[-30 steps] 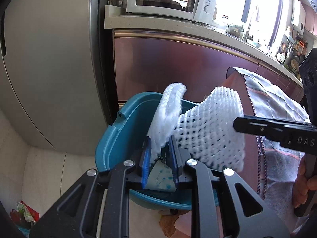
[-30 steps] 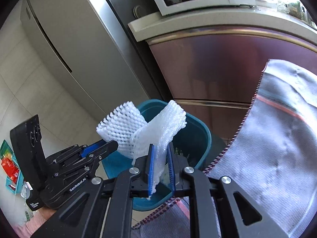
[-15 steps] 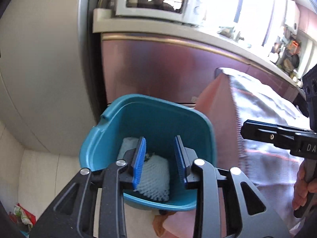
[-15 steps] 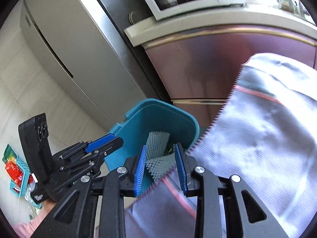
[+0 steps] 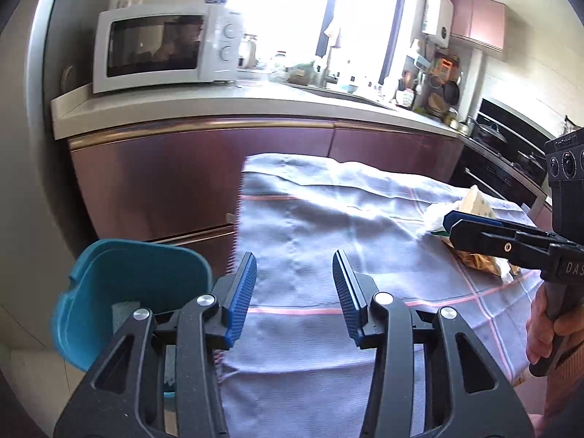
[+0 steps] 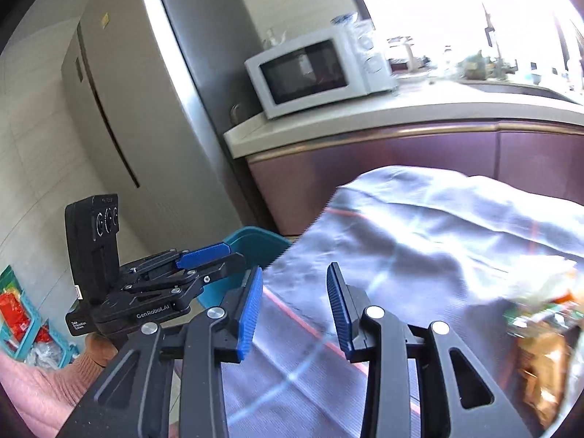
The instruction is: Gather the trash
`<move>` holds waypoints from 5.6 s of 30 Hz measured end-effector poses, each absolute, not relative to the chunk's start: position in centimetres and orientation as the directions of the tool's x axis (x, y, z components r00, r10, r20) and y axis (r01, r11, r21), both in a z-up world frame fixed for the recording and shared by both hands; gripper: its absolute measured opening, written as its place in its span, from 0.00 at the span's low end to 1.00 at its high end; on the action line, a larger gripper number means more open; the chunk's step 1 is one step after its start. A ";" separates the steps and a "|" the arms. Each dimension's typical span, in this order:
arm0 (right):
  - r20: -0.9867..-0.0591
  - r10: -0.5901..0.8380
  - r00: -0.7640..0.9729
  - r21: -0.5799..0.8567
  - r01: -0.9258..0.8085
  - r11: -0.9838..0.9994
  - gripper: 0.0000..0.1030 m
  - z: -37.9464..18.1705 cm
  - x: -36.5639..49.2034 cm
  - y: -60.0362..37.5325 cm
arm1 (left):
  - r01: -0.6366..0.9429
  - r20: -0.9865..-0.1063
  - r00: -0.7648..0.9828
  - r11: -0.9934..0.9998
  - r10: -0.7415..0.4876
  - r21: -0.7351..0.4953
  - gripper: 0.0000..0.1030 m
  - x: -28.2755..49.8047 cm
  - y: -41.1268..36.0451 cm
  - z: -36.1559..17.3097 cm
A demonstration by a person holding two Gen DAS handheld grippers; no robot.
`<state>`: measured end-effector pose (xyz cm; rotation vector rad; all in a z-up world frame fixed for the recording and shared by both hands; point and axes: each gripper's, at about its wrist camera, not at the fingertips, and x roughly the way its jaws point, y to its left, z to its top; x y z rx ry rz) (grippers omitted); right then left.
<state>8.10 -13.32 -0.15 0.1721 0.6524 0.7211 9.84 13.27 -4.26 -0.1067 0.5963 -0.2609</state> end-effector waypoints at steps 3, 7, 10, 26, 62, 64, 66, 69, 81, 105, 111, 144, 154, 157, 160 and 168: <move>-0.487 0.606 0.629 0.351 -0.494 0.795 0.35 -0.1 6.8 -17.4 | 0.279 -0.546 0.772 0.945 -0.326 -0.170 0.42 10.2 9.8 -4.1; -0.488 0.526 0.696 0.362 -0.387 0.848 0.38 -0.8 5.5 -22.3 | 0.350 -0.558 0.740 0.924 -0.375 -0.157 0.42 10.3 5.8 -4.5; -0.499 0.463 0.732 0.377 -0.298 0.877 0.38 -1.8 5.0 -25.7 | 0.388 -0.566 0.723 0.911 -0.397 -0.144 0.42 10.9 3.6 -4.7; -0.553 0.326 0.767 0.386 -0.111 0.916 0.38 -5.7 4.9 -31.8 | 0.474 -0.610 0.677 0.878 -0.413 -0.068 0.43 16.6 -4.3 -4.5; -0.608 0.321 0.726 0.523 0.062 0.850 0.05 -10.5 4.3 -39.8 | 0.597 -0.669 0.562 0.798 -0.486 -0.078 0.07 16.4 -10.9 -6.8; -0.597 0.321 0.735 0.526 0.057 0.848 0.02 -10.4 3.9 -39.9 | 0.597 -0.663 0.563 0.797 -0.494 -0.088 0.06 16.2 -10.6 -6.6; -0.586 0.325 0.742 0.532 0.050 0.845 0.02 -10.2 3.6 -39.9 | 0.597 -0.656 0.566 0.797 -0.500 -0.093 0.05 16.0 -10.3 -6.3; -0.572 0.326 0.753 0.536 0.042 0.843 0.01 -9.9 3.3 -40.0 | 0.593 -0.644 0.572 0.798 -0.508 -0.102 0.05 15.6 -9.7 -6.0; -0.579 0.307 0.755 0.507 0.039 0.861 0.47 -9.1 3.6 -39.5 | 0.561 -0.626 0.591 0.817 -0.509 -0.134 0.13 14.9 -7.6 -5.1; -0.588 0.439 0.680 0.458 -0.167 0.873 0.39 -8.9 3.3 -29.7 | 0.557 -0.677 0.584 0.827 -0.449 -0.069 0.01 15.7 -9.9 -7.2; -0.595 0.416 0.687 0.463 -0.130 0.877 0.05 -9.3 3.7 -29.6 | 0.561 -0.652 0.596 0.824 -0.469 -0.080 0.01 14.6 -9.0 -6.2; -0.475 0.495 0.728 0.508 -0.232 0.829 0.03 -6.6 2.3 -30.1 | 0.525 -0.726 0.334 0.758 -0.601 -0.386 0.17 17.4 -12.3 -10.0; -0.451 0.504 0.736 0.477 -0.278 0.834 0.03 -4.9 2.0 -29.2 | 0.577 -0.668 0.381 0.729 -0.639 -0.369 0.13 14.2 -11.1 -7.5; -0.439 0.521 0.732 0.465 -0.310 0.829 0.03 -4.0 1.9 -28.3 | 0.578 -0.641 0.422 0.735 -0.641 -0.354 0.13 12.6 -9.2 -6.2; -0.424 0.550 0.720 0.454 -0.356 0.817 0.03 -3.0 1.8 -26.8 | 0.563 -0.617 0.472 0.754 -0.630 -0.339 0.13 11.0 -6.0 -4.9; -0.400 0.661 0.635 0.423 -0.512 0.747 0.03 -0.5 3.3 -20.7 | 0.435 -0.578 0.608 0.838 -0.544 -0.330 0.13 7.5 4.6 -2.6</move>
